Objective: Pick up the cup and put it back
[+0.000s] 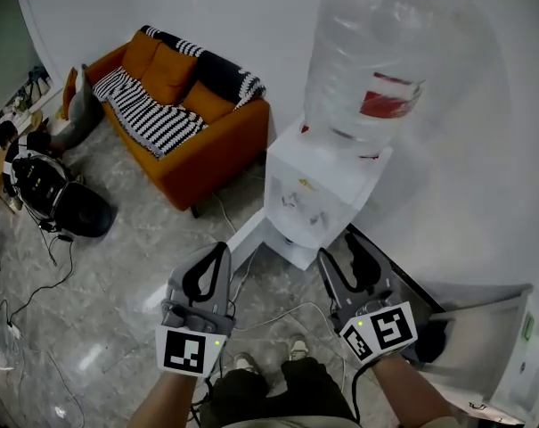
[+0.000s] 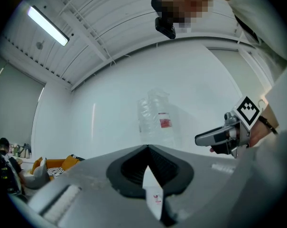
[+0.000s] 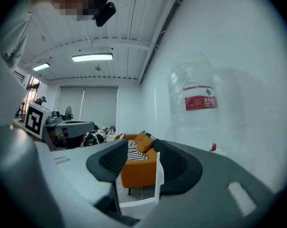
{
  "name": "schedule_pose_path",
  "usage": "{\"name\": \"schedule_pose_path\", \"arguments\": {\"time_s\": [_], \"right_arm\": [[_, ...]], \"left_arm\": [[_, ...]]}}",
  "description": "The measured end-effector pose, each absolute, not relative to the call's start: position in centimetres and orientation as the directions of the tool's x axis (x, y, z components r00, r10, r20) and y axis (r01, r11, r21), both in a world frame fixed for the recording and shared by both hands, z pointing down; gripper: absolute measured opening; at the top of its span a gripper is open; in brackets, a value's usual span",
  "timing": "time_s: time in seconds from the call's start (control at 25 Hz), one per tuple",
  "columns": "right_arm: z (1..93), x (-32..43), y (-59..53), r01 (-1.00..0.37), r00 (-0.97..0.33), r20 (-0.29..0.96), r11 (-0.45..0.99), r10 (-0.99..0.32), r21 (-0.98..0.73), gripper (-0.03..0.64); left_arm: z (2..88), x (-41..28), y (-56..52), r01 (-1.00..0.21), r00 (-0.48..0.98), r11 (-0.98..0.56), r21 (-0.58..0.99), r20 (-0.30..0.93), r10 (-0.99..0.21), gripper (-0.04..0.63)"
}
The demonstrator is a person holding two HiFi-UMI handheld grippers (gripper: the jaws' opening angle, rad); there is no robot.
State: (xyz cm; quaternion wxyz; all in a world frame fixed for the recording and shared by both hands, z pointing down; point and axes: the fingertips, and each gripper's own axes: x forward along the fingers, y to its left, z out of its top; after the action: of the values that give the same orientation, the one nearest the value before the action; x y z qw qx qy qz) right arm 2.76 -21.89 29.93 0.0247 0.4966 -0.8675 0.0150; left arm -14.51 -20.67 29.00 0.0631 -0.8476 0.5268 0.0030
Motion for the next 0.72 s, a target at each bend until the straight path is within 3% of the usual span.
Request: {"name": "schedule_pose_path", "arguments": {"time_s": [0.72], "right_arm": [[62.7, 6.0, -28.7, -0.869, -0.494, 0.014, 0.494, -0.869, -0.029, 0.222]], "left_arm": [[61.8, -12.4, -26.9, -0.915, 0.403, -0.398, -0.063, -0.104, -0.909, 0.002]]}}
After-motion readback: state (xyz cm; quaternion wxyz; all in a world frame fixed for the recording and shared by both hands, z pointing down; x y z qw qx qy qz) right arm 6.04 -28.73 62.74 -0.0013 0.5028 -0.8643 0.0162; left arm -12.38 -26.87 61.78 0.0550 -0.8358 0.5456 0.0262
